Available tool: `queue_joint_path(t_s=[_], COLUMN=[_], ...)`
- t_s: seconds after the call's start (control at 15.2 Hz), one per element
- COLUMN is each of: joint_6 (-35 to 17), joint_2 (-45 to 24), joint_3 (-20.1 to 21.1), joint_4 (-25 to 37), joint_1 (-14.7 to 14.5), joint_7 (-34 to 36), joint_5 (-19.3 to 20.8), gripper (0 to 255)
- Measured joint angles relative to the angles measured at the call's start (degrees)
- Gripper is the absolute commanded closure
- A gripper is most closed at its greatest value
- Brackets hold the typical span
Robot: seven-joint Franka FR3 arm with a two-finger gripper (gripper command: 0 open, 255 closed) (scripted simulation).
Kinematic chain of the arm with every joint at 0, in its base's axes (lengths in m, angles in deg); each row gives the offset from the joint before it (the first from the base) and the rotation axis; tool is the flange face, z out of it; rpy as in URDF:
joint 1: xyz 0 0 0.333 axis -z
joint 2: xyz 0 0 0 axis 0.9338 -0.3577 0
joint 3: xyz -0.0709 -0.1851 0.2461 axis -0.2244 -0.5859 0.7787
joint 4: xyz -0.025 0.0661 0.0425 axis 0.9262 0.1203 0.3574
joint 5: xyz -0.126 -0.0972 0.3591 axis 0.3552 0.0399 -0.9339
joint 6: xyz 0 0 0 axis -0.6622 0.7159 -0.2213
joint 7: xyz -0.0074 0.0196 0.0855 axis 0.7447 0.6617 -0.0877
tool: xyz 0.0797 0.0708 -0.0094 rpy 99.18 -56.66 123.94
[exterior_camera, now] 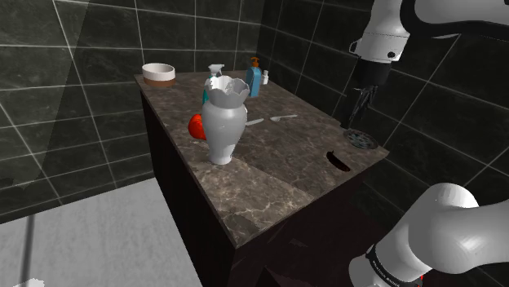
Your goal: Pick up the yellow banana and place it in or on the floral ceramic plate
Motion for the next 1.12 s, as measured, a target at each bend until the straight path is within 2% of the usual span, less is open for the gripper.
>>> queue_joint_path(t_s=[0.26, 0.73, 1.12], joint_6=[-3.1, -14.9, -26.6], joint_2=[0.3, 1.5, -1.5], joint_3=[-1.6, -7.8, -13.6], joint_4=[-2.8, -13.7, -20.6], joint_1=[0.9, 4.5, 7.9], joint_7=[-1.2, -5.5, -8.9], joint_5=[1.2, 6.1, 10.1], gripper=[0, 0, 0])
